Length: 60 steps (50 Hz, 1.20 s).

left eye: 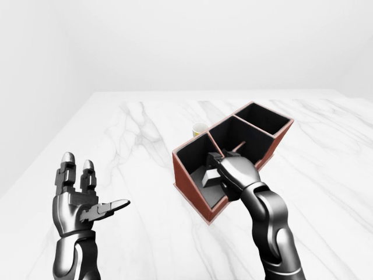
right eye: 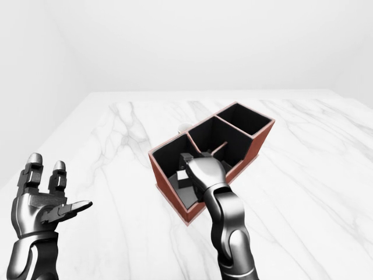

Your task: Pick up the book and place it in the left compartment of the caddy.

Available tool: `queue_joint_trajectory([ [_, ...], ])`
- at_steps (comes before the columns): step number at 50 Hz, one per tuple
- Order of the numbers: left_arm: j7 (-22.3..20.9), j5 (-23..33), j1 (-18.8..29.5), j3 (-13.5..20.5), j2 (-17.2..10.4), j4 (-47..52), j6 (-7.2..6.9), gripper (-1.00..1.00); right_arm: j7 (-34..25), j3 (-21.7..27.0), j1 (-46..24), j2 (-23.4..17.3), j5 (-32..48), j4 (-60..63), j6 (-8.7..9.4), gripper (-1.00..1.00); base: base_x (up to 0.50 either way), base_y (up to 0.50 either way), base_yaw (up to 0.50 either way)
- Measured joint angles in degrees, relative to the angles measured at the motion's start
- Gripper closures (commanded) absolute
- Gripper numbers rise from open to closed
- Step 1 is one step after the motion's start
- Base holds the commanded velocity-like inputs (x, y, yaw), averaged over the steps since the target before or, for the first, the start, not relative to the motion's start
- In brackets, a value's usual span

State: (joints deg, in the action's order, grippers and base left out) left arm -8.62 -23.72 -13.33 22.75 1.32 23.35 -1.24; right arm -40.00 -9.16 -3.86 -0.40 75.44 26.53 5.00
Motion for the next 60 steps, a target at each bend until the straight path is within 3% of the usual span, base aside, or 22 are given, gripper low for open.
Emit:
queue_joint_trajectory([
  [20, 0.12, -0.04, 0.06, 0.14, 0.02, 0.70, -0.51, -1.00, 0.00, 0.92, -0.62, -0.04, 0.87, -3.71, 0.00, 1.00, 0.00, 0.00, 0.00],
  [35, 0.06, 0.18, 0.02, -0.19, 0.01, 0.02, -0.04, -1.00, 0.00, 1.09, -1.42, -0.17, 0.04, -5.64, 0.00, 1.00, 0.00, 0.00, 0.00],
  [37, 0.02, 0.16, -0.02, -0.18, 0.02, 0.01, -0.02, -1.00, 0.02, 1.08, -1.53, -0.17, 0.01, -5.79, 0.00, 0.68, 0.00, 0.00, 0.00],
  [38, 0.00, 0.15, -0.03, -0.17, 0.02, 0.01, -0.01, -1.00, 0.00, 1.06, -1.57, -0.17, -0.02, -5.85, 0.00, -0.37, 0.00, 0.00, 0.00],
  [39, -0.03, 0.13, -0.04, -0.14, 0.02, -0.01, 0.00, -1.00, 0.00, 1.04, -1.59, -0.17, -0.06, -5.85, 0.00, -1.00, 0.00, 0.00, 0.00],
  [60, -0.16, -0.02, -0.14, -0.03, 0.10, -0.15, 0.04, -1.00, 0.00, 0.49, -0.40, -0.15, 0.36, -4.73, 0.00, -1.00, 0.00, 0.00, 0.00],
])
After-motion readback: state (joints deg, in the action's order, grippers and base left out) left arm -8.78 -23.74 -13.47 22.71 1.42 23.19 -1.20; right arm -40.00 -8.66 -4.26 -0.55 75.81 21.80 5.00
